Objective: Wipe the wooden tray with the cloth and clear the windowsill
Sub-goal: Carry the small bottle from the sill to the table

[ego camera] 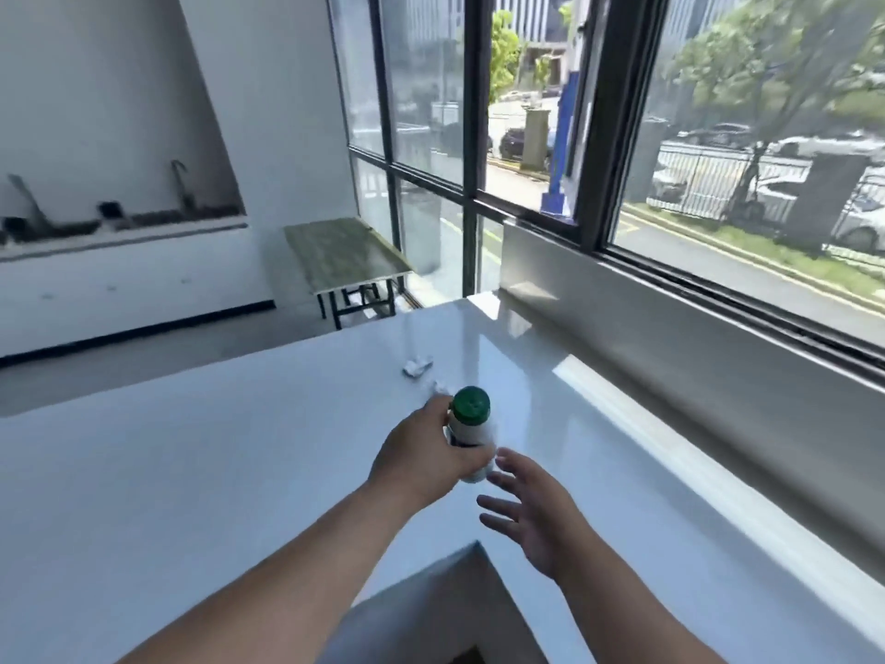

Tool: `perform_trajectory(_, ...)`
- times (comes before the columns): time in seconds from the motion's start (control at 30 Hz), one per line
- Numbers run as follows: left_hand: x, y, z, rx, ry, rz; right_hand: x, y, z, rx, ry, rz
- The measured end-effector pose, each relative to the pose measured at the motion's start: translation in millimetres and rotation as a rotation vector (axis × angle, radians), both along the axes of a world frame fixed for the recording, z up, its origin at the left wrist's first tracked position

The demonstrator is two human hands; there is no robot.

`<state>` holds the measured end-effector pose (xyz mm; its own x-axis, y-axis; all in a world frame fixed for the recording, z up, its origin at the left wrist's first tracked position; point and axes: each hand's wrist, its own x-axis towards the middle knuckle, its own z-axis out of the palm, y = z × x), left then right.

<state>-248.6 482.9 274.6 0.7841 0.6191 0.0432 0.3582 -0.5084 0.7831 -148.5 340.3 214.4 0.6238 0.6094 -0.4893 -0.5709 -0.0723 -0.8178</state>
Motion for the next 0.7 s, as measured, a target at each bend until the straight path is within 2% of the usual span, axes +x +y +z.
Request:
perform_trajectory(0.17, -140.3, 92.6, 14.2, 0.019, 0.009, 0.223, -112.8, 118.3, 17.4, -0.011, -0.045, 0.235)
perform_trajectory(0.33, -245.8, 159.3, 25.4, 0.033, -0.005, 0.417, -200.6, 209.9, 27.8, 0.005, -0.082, 0.421)
perform_trajectory(0.53, -325.0, 222.9, 17.0, -0.026, 0.001, 0.594, -264.0, 297.5, 21.9, -0.004, -0.072, 0.591)
perform_trajectory(0.7, -361.2, 287.2, -12.3, -0.082, 0.062, 0.712, -291.5, 377.4, -8.9, -0.055, 0.013, 0.678)
